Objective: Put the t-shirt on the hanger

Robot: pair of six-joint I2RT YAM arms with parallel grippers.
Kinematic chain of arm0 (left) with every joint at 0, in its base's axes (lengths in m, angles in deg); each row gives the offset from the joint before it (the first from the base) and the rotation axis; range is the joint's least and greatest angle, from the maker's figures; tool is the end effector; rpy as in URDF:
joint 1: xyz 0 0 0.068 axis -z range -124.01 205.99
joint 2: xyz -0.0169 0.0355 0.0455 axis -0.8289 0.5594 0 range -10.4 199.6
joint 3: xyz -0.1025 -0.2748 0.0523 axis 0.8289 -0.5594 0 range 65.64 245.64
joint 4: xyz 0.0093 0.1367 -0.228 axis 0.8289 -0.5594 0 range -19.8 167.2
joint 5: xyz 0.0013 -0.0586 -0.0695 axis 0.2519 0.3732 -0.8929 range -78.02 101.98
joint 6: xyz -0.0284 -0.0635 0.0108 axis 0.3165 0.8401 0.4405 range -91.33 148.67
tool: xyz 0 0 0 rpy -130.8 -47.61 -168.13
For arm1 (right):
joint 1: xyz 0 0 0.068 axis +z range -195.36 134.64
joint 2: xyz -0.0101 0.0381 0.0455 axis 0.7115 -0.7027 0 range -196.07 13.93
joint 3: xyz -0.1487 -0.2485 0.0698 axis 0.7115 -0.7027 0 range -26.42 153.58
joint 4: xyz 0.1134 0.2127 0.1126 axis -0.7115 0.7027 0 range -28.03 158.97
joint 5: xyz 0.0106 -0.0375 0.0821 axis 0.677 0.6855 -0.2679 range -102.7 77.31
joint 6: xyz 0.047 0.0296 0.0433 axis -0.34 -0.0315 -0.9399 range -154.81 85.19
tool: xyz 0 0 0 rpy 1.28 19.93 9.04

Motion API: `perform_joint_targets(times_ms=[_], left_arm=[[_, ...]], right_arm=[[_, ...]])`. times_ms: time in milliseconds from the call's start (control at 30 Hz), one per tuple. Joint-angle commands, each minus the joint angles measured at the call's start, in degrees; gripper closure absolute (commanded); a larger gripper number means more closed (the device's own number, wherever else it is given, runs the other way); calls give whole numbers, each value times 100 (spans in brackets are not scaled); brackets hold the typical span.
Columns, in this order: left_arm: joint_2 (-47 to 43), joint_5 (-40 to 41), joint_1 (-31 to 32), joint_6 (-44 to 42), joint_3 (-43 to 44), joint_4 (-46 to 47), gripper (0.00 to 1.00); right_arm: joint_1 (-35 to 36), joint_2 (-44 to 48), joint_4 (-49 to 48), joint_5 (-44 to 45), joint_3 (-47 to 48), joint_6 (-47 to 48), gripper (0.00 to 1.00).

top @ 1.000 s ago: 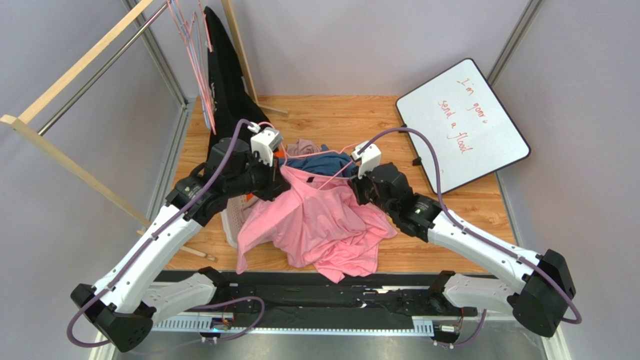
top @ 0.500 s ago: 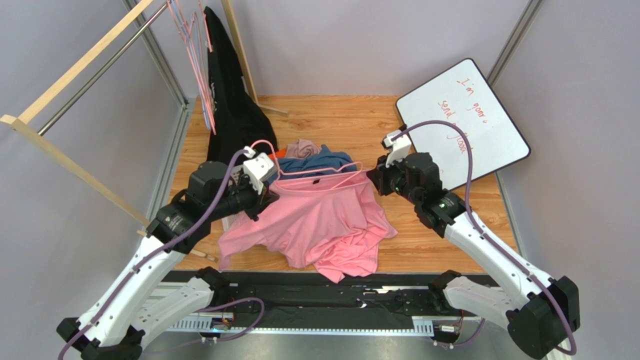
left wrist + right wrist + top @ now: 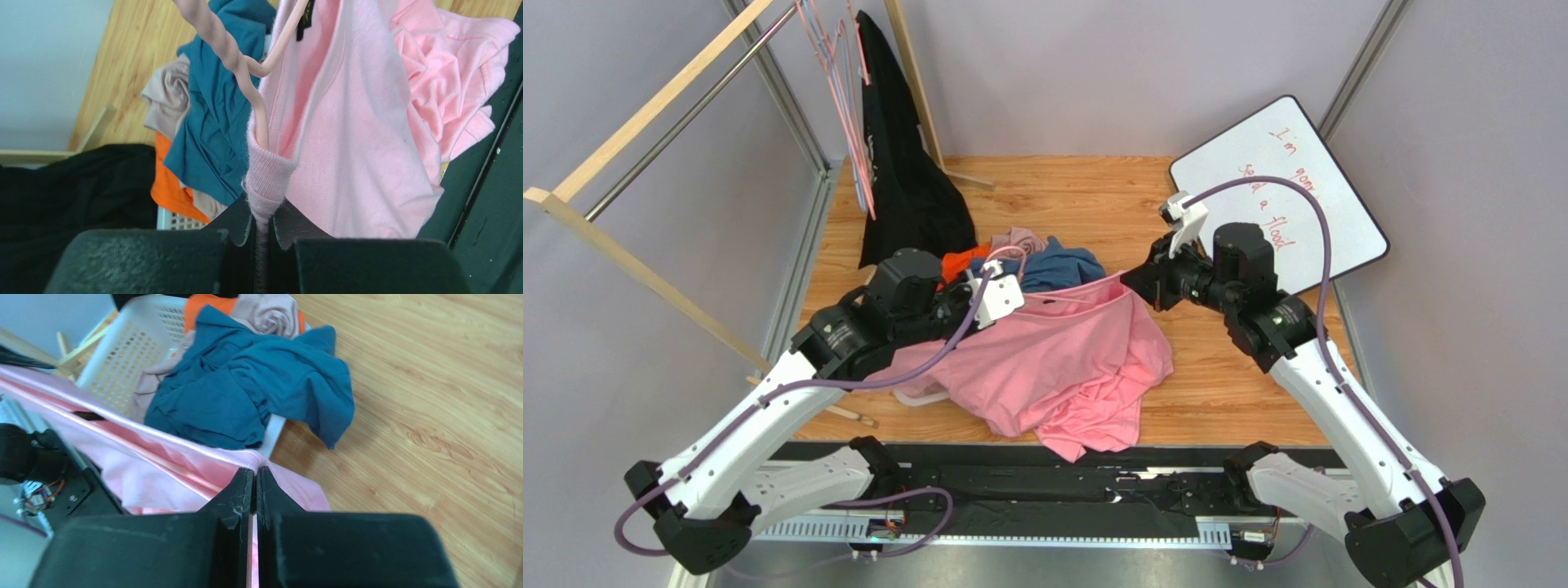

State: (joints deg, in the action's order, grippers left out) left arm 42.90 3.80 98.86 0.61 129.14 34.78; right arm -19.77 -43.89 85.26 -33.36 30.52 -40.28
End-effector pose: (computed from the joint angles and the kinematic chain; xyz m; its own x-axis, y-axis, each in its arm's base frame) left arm 0.1357 -0.1372 0.3794 0.0135 0.6228 -0.7823 0.8559 0.3973 0.3310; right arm 0.2015 0.1191 0.3626 -0.4339 -0.1087 -0.8944 -0.6560 0.7185 0.2309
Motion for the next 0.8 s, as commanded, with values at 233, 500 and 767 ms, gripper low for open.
perform_joint_targets(times_ms=[233, 500, 767], left_arm=[[903, -556, 362, 511, 1368, 1304, 100], [708, -1220, 450, 564, 1129, 2228, 100], [532, -1668, 459, 310, 1278, 2325, 100]], right_arm=[[377, 957, 1485, -710, 1010, 925, 100], [544, 465, 2232, -1229, 2951, 1338, 94], [535, -9, 3673, -1115, 4667, 2902, 16]])
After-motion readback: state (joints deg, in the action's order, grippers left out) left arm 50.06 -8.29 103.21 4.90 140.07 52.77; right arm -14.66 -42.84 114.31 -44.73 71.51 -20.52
